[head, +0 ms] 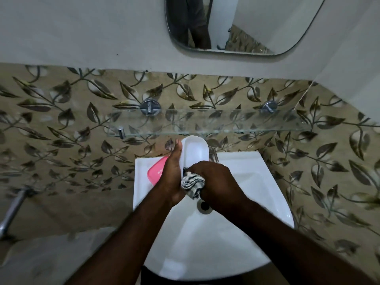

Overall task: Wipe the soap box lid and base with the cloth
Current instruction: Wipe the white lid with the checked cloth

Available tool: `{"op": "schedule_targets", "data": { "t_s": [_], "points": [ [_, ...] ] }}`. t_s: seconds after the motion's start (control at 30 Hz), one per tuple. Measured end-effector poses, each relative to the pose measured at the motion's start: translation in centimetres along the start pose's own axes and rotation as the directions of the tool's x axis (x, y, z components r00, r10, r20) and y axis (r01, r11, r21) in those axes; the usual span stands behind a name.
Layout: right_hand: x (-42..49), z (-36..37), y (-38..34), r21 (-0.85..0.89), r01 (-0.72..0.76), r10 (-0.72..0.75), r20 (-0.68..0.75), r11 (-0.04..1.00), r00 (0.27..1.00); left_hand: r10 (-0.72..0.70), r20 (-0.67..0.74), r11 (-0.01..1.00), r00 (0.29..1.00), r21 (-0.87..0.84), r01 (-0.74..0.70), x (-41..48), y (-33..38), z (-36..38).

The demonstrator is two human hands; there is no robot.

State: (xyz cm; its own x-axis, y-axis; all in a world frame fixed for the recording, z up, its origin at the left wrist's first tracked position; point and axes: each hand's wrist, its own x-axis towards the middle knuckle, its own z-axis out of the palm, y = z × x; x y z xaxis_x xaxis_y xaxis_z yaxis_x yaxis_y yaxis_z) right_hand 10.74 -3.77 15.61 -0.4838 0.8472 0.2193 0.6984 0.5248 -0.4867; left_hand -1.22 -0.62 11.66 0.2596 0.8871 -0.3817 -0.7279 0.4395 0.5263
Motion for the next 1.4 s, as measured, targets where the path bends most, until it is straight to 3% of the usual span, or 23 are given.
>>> {"op": "schedule_targets", "data": {
  "t_s": [0.2,0.3,0.37,0.53,0.67,0.77,0.87,0.97,1.03,1.1,1.23,1.33,1.4],
  "points": [
    [3.2,-1.0,1.2,-0.224,0.059,-0.123,-0.286,0.973,0.95,0.005,0.067,0.998,0.998,-0.069,-0.001,-0.9,-0.5,2.2],
    [3.7,-1.7,1.8,-0.457,-0.011,-0.145,-0.304,0.89,0.942,0.038,0.073,0.994,0.997,-0.11,-0.03,-0.6,-1.1,2.5],
    [3.6,-1.8,1.6,-0.517,-0.066,-0.1,-0.286,0.853,0.953,0.061,0.102,0.997,0.993,-0.058,-0.056,-0.6,-1.2,2.5],
    [2.0,-1.1,1.3,-0.382,-0.145,0.081,-0.179,0.913,0.98,0.043,0.008,0.999,0.999,-0.027,-0.043,-0.4,-1.4,1.7],
    [0.5,0.3,0.8,-0.12,-0.24,0.237,-0.046,0.963,0.971,0.023,-0.063,0.999,0.998,0.048,-0.02,-0.9,-1.1,1.2],
    [0.0,0.3,0.0,0.138,-0.227,0.236,-0.052,0.964,0.97,0.026,-0.059,0.999,0.998,0.041,-0.023,-1.5,-1.1,0.8],
    [0.9,0.0,-0.3,0.053,-0.075,0.078,-0.054,0.996,0.996,0.051,-0.002,0.999,0.999,-0.002,-0.051,-1.2,-0.5,0.4],
    [2.7,-0.6,0.8,-0.248,0.083,-0.121,-0.143,0.965,0.982,0.059,0.02,0.998,0.998,-0.015,-0.059,-1.1,-0.6,1.3],
    [3.7,-0.9,1.5,-0.394,0.027,-0.124,-0.223,0.919,0.967,0.034,0.039,0.997,0.999,-0.073,-0.031,-1.1,-1.1,1.8],
    [4.0,-0.8,1.8,-0.423,-0.098,-0.029,-0.285,0.901,0.958,0.03,0.06,0.997,0.998,-0.073,-0.025,-0.5,-1.5,1.5],
    [2.9,-0.4,1.9,-0.28,-0.271,0.206,-0.24,0.921,0.949,0.11,0.003,0.994,0.994,0.001,-0.11,-0.5,-1.0,1.6],
    [1.3,0.3,1.6,-0.115,-0.314,0.307,-0.077,0.942,0.949,0.102,-0.126,0.994,0.987,0.056,-0.095,-0.6,-0.9,1.4],
    [0.7,0.5,1.1,0.104,-0.344,0.345,0.01,0.933,0.939,0.113,-0.128,0.992,0.985,0.076,-0.104,-1.0,-0.9,1.3]
  ]
}}
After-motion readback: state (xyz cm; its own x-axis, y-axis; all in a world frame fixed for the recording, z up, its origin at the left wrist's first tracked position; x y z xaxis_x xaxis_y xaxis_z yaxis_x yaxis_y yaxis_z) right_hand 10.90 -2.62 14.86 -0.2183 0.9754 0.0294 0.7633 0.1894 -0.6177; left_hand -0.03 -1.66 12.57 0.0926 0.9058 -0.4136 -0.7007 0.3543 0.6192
